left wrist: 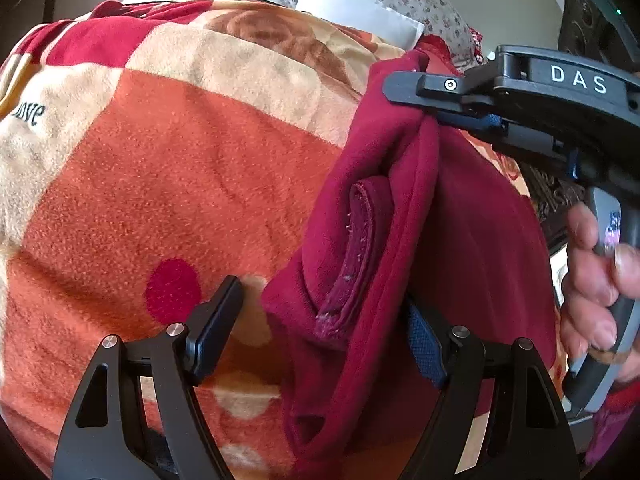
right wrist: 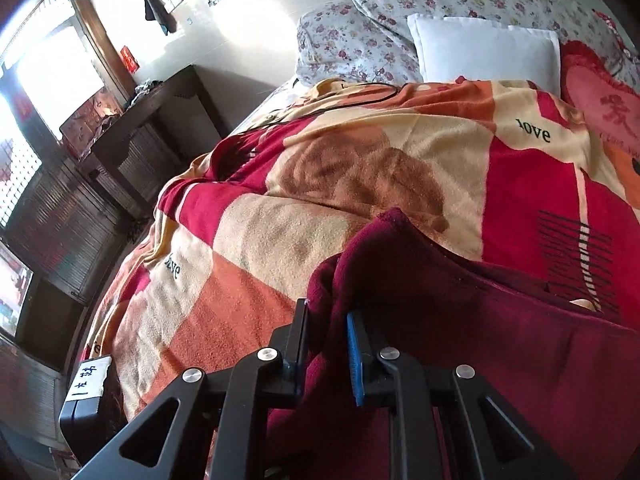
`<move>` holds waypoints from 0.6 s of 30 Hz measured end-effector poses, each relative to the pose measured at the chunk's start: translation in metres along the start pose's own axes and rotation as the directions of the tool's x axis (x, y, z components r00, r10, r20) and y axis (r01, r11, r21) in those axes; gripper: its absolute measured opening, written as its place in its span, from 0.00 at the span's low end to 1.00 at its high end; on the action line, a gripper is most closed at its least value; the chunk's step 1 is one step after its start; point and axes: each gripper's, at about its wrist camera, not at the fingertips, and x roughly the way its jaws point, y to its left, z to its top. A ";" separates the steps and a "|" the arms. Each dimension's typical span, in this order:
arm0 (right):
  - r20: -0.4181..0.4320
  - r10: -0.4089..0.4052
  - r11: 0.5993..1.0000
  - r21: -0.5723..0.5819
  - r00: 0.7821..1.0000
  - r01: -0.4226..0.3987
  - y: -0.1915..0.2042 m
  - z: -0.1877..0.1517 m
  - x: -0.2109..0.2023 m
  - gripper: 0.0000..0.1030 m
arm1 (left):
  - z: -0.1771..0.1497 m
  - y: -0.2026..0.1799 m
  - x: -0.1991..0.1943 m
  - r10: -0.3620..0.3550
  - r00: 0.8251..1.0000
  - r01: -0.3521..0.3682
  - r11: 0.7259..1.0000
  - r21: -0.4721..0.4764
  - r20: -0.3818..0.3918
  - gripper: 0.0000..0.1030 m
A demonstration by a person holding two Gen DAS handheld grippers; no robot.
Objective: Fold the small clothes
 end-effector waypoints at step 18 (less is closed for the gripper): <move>0.149 0.052 0.997 0.056 0.988 -0.061 -0.049 -0.007 -0.105 0.14 | 0.011 -0.101 -0.062 -0.085 0.991 0.062 0.975 0.212 0.104 0.27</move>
